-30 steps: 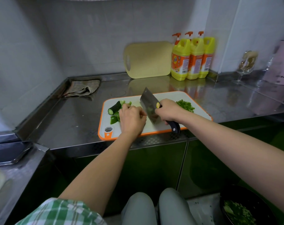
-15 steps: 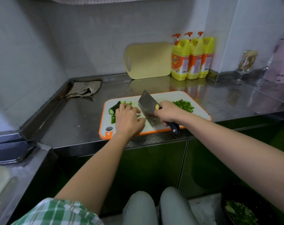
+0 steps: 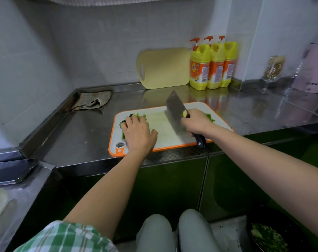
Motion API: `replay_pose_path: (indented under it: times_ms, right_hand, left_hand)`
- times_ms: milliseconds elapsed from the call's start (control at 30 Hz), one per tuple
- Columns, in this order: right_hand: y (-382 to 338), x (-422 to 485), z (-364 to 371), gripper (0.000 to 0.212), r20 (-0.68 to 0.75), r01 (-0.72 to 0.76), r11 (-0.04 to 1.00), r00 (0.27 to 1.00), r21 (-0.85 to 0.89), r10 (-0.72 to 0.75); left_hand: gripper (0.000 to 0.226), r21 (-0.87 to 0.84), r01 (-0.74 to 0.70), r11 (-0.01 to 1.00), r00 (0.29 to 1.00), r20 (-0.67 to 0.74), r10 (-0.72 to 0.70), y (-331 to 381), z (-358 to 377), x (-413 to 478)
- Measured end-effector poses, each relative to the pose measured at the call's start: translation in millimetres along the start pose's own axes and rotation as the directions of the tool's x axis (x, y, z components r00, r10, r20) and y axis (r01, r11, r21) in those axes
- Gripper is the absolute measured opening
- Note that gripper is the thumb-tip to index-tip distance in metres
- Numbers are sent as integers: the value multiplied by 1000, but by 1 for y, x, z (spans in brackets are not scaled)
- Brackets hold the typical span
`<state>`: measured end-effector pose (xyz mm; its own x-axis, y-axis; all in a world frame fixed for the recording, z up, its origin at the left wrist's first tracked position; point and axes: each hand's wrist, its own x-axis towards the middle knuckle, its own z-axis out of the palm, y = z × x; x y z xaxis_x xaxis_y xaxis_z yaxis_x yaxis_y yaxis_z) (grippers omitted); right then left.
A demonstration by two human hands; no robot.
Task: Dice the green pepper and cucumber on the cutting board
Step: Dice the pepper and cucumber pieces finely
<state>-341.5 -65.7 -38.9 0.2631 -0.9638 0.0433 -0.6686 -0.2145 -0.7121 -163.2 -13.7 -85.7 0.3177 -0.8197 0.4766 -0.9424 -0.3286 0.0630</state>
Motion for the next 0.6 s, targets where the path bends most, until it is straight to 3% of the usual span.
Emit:
replay_pose_path:
  times_ms: [167, 433, 600]
  right_hand:
    - [-17, -8, 16, 12, 226, 0, 999, 974, 46, -11]
    - [15, 2, -16, 13, -1, -154, 985, 988, -75, 154]
    - [19, -1, -19, 12, -17, -95, 995, 995, 9, 95]
  left_hand:
    - [52, 29, 67, 997, 997, 42, -68, -4, -1, 0]
    - [49, -60, 4, 998, 995, 101, 2, 2, -4, 0]
    - [47, -209, -38, 977, 990, 127, 66, 27, -7, -2]
